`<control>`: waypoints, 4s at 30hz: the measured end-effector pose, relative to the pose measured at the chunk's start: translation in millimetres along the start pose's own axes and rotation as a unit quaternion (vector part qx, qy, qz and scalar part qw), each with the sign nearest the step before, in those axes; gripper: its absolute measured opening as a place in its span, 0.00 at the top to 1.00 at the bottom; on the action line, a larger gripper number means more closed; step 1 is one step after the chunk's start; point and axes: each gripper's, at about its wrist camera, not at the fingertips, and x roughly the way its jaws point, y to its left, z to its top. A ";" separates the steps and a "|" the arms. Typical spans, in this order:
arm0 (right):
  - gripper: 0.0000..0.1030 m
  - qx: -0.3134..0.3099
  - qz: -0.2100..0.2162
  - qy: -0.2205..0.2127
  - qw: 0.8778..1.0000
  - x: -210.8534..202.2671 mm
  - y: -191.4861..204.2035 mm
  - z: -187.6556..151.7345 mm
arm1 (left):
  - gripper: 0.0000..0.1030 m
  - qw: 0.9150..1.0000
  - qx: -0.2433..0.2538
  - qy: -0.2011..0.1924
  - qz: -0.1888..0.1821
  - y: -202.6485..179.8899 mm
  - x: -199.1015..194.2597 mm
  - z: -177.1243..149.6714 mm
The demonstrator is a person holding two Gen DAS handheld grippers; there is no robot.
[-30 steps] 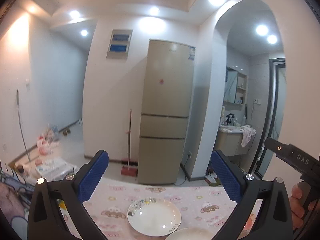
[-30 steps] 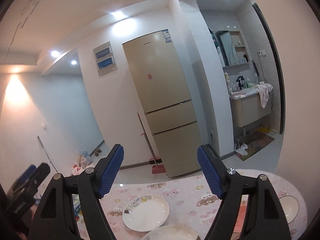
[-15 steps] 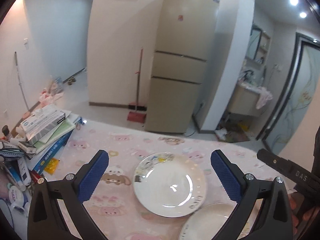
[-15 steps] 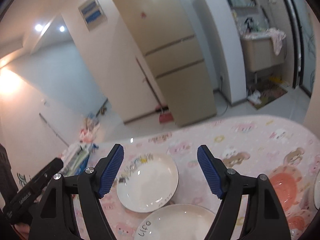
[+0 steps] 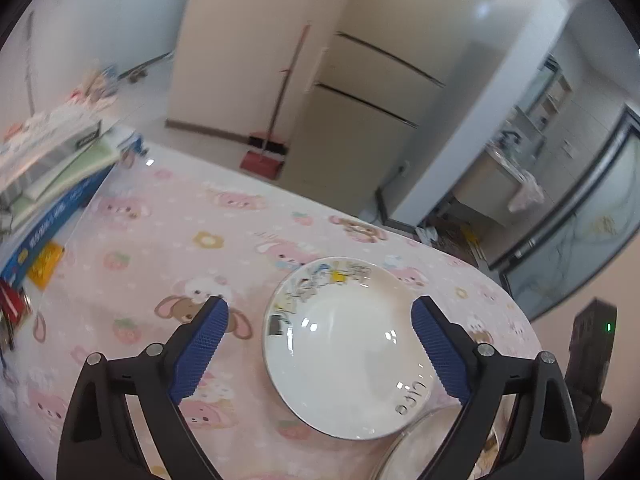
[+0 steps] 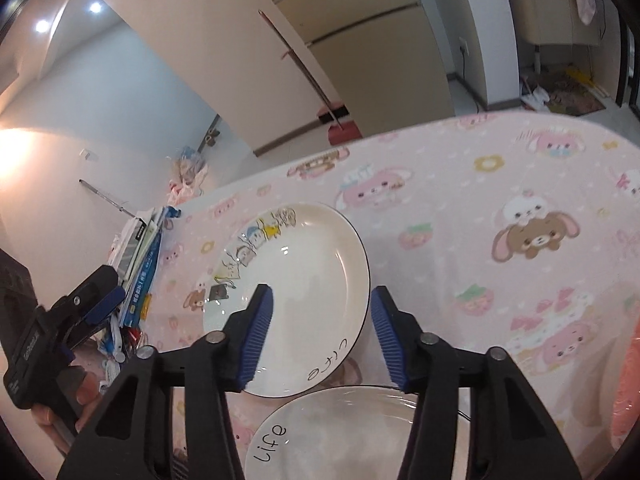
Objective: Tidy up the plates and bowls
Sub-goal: 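Move both tools to the rim of the cartoon-rimmed white plate, then close both tools on the rim of the cartoon-rimmed plate, then lift the cartoon-rimmed plate up off the table with both tools, then carry the cartoon-rimmed plate with both tools over the 'Life' plate stack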
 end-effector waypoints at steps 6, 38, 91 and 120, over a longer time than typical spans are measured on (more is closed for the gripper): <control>0.70 0.028 0.025 0.038 0.999 24.7 -20.7 -3.5 | 0.40 0.998 -0.025 0.051 0.006 21.6 38.9 -6.8; 0.94 0.096 0.051 0.077 0.991 57.9 -48.4 -9.4 | 0.81 0.992 -0.044 0.118 -0.005 35.4 108.4 -39.8; 0.88 -0.014 0.102 -0.101 0.990 -105.3 22.7 0.3 | 0.87 0.994 0.045 -0.097 -0.038 -74.1 -123.9 -15.8; 0.85 -0.129 0.030 -0.205 0.970 -258.4 27.8 -129.9 | 0.84 0.974 0.155 -0.136 -0.090 -131.7 -251.8 -141.5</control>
